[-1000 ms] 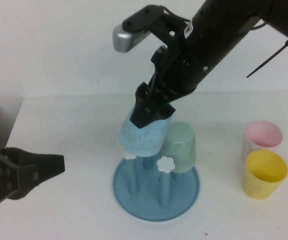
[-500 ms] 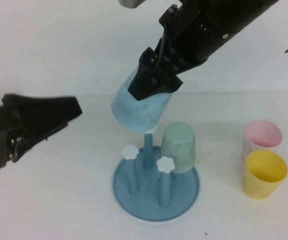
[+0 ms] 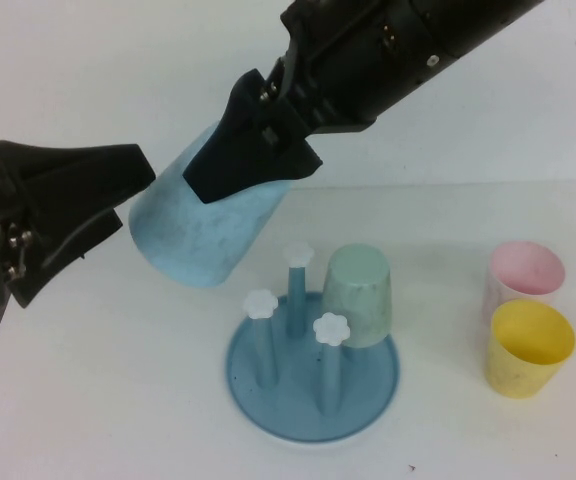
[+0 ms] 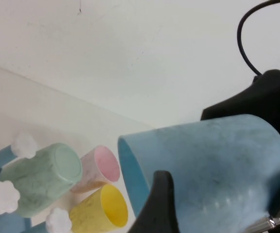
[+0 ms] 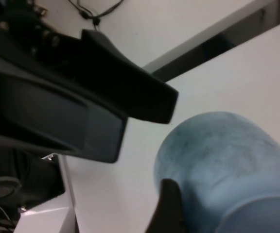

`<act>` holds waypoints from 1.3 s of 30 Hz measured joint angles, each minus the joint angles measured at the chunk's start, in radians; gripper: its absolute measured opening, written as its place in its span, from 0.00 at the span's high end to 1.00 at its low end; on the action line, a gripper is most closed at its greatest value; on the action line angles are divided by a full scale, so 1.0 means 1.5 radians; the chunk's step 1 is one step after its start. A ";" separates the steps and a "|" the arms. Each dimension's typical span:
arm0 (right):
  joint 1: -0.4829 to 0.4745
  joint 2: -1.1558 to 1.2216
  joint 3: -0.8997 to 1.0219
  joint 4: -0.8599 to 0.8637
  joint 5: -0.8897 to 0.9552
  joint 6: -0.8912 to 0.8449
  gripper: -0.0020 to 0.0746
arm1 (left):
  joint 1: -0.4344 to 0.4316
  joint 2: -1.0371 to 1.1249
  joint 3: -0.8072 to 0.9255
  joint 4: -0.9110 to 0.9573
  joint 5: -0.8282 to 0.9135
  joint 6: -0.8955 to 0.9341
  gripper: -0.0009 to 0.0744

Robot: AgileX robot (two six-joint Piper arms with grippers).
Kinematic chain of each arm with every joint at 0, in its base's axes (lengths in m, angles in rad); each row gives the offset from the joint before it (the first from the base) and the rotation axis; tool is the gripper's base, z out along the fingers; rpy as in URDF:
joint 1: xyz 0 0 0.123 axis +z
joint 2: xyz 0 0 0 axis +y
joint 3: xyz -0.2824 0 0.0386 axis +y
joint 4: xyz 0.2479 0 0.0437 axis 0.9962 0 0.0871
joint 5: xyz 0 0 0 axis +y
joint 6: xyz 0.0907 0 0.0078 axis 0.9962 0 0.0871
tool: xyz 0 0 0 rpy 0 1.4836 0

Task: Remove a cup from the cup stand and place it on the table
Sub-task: Hand over the cup

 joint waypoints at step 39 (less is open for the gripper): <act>-0.006 0.000 0.000 0.137 0.000 -0.085 0.22 | 0.000 0.000 -0.004 -0.082 0.064 0.111 0.70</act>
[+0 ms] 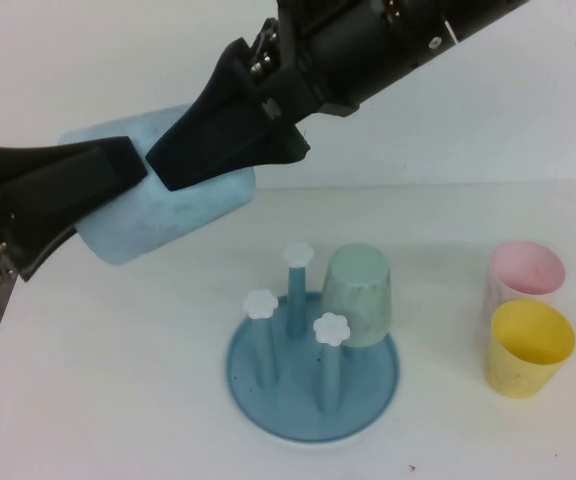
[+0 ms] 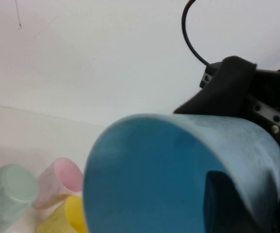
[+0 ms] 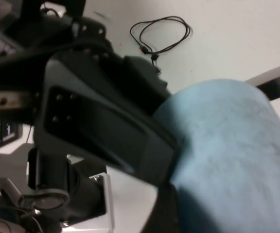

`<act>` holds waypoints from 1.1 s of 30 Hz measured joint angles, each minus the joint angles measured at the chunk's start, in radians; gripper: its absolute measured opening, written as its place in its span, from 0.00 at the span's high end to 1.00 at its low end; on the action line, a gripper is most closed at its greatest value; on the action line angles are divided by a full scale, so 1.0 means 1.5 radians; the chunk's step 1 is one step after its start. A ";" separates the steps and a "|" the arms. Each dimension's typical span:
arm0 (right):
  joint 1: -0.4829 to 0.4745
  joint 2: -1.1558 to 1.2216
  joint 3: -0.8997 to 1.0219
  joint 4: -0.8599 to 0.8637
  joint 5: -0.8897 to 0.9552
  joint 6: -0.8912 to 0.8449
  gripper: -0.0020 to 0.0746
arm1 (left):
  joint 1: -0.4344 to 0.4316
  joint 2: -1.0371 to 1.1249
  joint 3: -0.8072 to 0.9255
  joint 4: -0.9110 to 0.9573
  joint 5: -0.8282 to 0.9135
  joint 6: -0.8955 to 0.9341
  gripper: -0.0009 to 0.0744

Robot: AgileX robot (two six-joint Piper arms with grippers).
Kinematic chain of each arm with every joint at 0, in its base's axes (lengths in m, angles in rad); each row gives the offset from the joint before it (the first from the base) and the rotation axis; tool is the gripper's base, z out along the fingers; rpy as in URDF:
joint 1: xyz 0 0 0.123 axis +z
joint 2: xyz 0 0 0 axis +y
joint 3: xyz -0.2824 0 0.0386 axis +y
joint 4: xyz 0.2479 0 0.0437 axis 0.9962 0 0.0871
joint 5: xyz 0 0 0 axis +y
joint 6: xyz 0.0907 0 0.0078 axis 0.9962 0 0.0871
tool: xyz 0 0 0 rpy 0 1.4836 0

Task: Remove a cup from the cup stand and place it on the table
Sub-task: Hand over the cup, then place the cup on the table

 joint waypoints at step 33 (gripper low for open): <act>-0.020 -0.201 0.021 -0.356 0.000 0.096 0.97 | -0.114 0.265 -0.214 0.758 -0.030 -0.264 0.97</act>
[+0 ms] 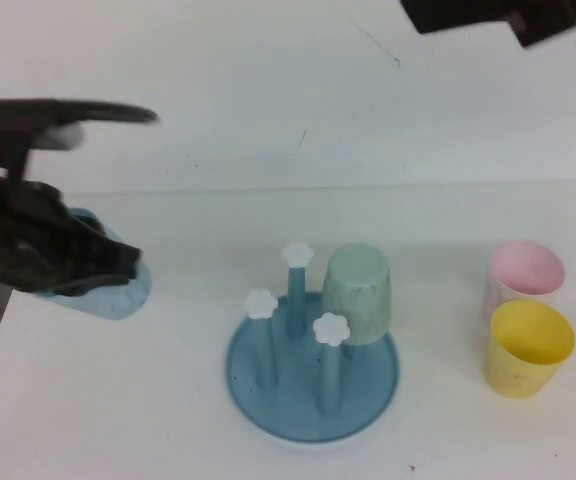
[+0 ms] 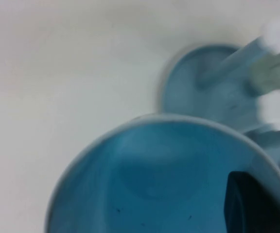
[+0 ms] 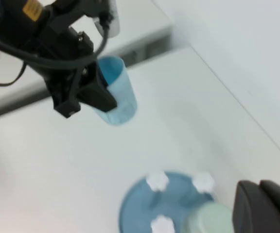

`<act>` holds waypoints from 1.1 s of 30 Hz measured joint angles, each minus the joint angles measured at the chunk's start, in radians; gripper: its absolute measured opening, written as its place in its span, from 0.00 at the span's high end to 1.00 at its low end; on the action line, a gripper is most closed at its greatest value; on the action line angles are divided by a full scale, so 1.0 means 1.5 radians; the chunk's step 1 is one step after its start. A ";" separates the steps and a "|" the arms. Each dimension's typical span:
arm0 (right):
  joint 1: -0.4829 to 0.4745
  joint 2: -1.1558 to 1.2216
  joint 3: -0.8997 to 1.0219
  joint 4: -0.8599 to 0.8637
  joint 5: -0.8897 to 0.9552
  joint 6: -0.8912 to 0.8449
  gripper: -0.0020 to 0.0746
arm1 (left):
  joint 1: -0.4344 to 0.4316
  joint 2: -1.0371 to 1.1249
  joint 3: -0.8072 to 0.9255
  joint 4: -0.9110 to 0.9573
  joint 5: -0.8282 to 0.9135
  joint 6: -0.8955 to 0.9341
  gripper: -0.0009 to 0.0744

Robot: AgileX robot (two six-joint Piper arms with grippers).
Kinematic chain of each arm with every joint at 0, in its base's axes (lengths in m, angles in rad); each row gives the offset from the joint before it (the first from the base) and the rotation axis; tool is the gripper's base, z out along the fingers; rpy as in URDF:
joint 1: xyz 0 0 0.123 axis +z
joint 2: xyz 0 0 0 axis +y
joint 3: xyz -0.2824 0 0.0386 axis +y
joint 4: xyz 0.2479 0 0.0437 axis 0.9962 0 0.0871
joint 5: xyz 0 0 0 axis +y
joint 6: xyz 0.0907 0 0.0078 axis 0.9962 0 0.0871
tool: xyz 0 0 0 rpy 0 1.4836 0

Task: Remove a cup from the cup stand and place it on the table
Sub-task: Place the cup on the table

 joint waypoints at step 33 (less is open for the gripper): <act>0.012 -0.193 0.404 -0.259 0.000 0.084 0.97 | -0.092 0.252 -0.006 0.154 -0.105 -0.149 0.68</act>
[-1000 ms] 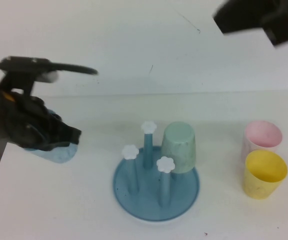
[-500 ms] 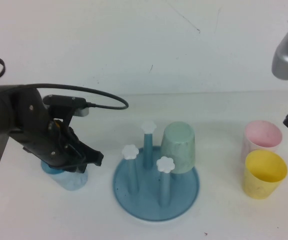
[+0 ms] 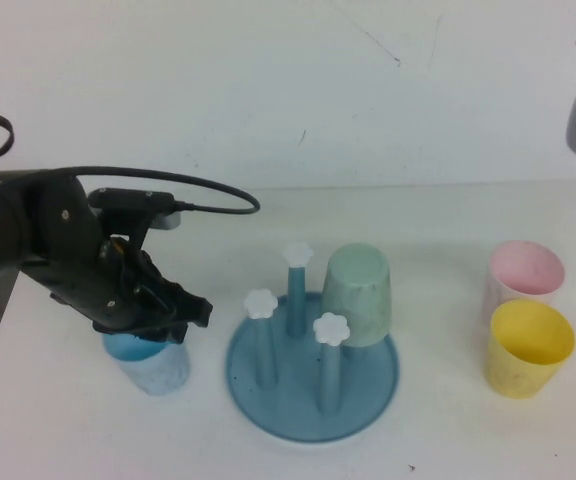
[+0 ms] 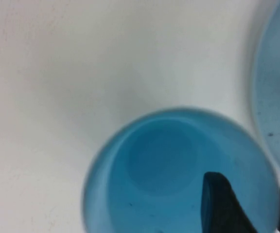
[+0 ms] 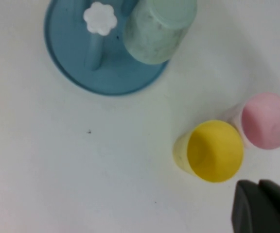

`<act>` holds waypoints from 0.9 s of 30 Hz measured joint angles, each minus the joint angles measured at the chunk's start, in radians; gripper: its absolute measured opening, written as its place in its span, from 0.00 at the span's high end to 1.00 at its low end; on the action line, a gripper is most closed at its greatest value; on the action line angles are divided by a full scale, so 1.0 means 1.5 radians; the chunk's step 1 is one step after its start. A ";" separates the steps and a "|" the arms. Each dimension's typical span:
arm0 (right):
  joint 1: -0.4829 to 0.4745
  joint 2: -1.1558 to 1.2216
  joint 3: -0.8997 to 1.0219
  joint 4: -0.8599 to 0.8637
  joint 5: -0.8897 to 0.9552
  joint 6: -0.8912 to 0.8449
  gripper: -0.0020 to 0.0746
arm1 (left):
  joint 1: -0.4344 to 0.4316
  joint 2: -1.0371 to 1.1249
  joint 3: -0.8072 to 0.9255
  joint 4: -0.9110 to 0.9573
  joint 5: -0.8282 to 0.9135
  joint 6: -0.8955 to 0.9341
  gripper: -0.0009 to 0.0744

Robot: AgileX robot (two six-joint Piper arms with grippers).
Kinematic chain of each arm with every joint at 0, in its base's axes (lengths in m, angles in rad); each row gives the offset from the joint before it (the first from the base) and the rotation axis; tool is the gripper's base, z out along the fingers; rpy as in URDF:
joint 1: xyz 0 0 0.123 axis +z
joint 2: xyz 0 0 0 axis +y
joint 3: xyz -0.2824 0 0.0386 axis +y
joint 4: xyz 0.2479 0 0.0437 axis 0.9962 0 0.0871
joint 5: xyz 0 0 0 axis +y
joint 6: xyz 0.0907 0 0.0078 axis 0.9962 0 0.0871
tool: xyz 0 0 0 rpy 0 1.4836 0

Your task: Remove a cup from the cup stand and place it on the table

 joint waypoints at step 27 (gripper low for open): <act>0.000 -0.429 0.432 -0.156 -0.226 0.222 0.97 | 0.000 -0.625 0.183 0.059 -0.054 -0.084 0.99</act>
